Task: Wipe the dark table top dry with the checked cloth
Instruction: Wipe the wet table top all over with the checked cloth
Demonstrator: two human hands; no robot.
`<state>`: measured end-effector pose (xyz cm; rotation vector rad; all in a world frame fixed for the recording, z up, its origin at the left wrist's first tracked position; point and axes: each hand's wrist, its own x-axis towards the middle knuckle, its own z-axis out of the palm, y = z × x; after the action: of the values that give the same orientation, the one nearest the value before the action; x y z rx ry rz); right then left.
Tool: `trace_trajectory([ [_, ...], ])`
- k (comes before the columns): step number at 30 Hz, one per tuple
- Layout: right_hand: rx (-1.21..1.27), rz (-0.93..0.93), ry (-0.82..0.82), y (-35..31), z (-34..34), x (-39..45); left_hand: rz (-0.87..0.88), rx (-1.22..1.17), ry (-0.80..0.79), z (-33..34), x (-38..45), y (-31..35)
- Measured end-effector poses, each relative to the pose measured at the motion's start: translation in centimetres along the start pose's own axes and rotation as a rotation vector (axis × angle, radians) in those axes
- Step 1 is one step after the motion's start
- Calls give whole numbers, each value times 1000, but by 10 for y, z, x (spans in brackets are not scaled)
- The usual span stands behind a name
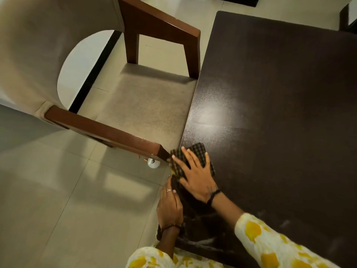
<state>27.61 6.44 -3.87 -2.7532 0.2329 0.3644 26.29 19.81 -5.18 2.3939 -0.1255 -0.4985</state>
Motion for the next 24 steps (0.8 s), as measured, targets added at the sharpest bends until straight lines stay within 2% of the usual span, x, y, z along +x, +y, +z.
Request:
trace_trajectory([
  [6, -78, -175, -124, 36, 1, -42, 13, 17, -6, 0, 1, -2],
  [8, -79, -137, -124, 55, -13, -29, 6, 19, -13, 0, 2, -2],
  [12, -17, 77, -33, 73, -43, 23, 3, 12, -20, 2, 2, -3],
  [16, -24, 159, 2, 52, -44, 47, 12, 16, 7, 4, 2, -3],
  [21, -53, 34, 3, 12, -8, 15, 33, 52, 17, 3, 2, -3],
  [24, -34, -7, -3, -1, 7, -9, 129, 106, 17, 2, 3, -1],
])
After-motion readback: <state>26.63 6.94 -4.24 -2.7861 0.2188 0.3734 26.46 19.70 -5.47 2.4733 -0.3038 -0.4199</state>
